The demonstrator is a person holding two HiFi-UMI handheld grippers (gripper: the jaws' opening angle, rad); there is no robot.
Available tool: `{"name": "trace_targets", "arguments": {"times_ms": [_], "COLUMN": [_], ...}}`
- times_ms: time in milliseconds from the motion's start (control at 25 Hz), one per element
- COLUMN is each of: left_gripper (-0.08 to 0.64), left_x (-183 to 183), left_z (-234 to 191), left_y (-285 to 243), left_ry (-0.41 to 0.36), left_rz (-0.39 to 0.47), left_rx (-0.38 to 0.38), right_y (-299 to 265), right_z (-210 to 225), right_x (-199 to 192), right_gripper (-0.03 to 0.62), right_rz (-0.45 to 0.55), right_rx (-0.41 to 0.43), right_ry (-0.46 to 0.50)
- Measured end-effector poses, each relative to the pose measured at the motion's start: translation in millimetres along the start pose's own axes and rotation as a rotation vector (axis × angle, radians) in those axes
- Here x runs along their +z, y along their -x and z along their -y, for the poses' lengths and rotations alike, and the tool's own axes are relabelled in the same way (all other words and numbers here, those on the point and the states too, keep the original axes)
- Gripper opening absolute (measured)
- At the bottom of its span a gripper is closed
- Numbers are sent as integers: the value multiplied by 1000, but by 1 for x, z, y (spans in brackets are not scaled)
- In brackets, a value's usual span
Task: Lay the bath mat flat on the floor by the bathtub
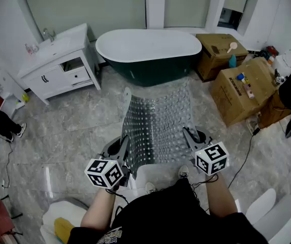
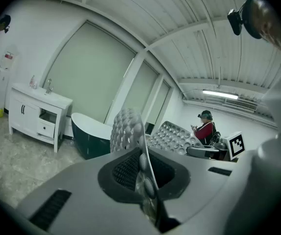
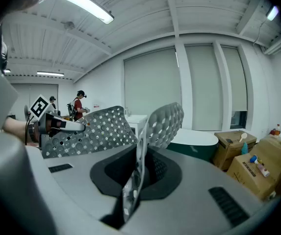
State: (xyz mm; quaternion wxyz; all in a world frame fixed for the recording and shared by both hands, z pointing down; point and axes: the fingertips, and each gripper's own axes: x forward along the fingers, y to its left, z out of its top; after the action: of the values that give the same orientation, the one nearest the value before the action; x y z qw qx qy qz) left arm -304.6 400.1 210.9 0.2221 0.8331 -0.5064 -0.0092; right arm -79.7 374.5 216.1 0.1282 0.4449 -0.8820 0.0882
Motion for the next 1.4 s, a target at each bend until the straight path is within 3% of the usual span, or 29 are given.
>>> {"name": "trace_targets", "arguments": {"times_ms": [560,1400], "left_gripper": [29,29], "left_x": [-2,9], "left_z": [10,63], "left_y": [-9,-88], "left_ry": [-3,15], "left_rz": [-9,22], "left_rx": [-3,27], "right_y": [2,6], "right_z": [9,112], "right_x": [3,25], "right_gripper": [32,32], "right_rz": [-6,5], "right_rx": [28,61], "right_ry": [-4,65]}}
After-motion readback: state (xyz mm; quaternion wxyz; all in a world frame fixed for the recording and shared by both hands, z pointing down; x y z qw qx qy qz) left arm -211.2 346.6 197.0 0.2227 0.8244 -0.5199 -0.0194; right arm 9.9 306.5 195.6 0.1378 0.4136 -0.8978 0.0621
